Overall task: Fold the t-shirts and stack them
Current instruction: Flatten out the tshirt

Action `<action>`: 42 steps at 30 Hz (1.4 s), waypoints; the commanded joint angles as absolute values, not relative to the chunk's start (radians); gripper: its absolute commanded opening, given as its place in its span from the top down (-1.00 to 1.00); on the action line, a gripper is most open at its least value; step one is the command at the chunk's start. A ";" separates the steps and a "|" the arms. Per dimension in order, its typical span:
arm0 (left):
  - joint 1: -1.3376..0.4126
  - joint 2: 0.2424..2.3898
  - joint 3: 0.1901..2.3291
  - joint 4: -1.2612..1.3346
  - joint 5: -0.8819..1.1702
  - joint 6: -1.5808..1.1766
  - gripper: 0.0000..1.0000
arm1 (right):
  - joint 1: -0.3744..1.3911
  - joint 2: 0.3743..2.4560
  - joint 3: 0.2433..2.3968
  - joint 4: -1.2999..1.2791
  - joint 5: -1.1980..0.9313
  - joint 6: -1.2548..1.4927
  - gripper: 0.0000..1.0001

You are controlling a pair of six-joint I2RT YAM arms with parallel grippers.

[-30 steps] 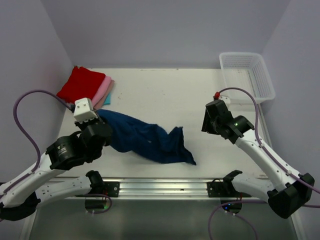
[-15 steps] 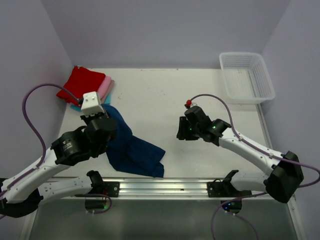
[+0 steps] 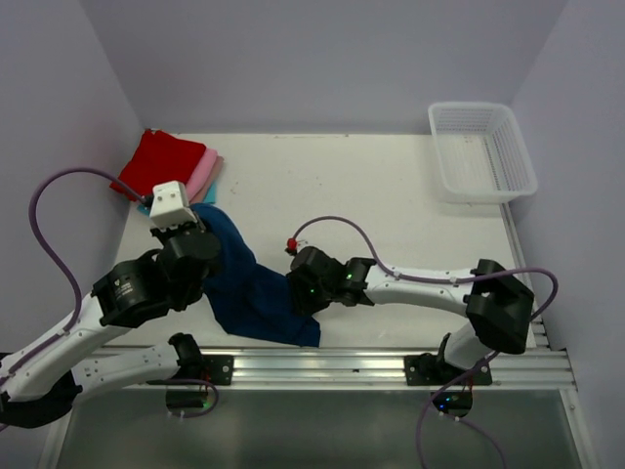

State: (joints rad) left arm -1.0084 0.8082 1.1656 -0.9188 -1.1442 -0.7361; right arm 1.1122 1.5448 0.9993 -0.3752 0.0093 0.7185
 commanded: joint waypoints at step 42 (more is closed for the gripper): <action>-1.006 0.687 1.111 -0.939 -1.143 -0.856 1.00 | 1.335 1.823 1.195 -0.511 0.150 0.693 0.30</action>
State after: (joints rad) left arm -1.0084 0.6907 1.1141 -0.9524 -1.1229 -0.8204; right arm 1.3231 1.8336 1.1530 -0.4263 0.0654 0.7227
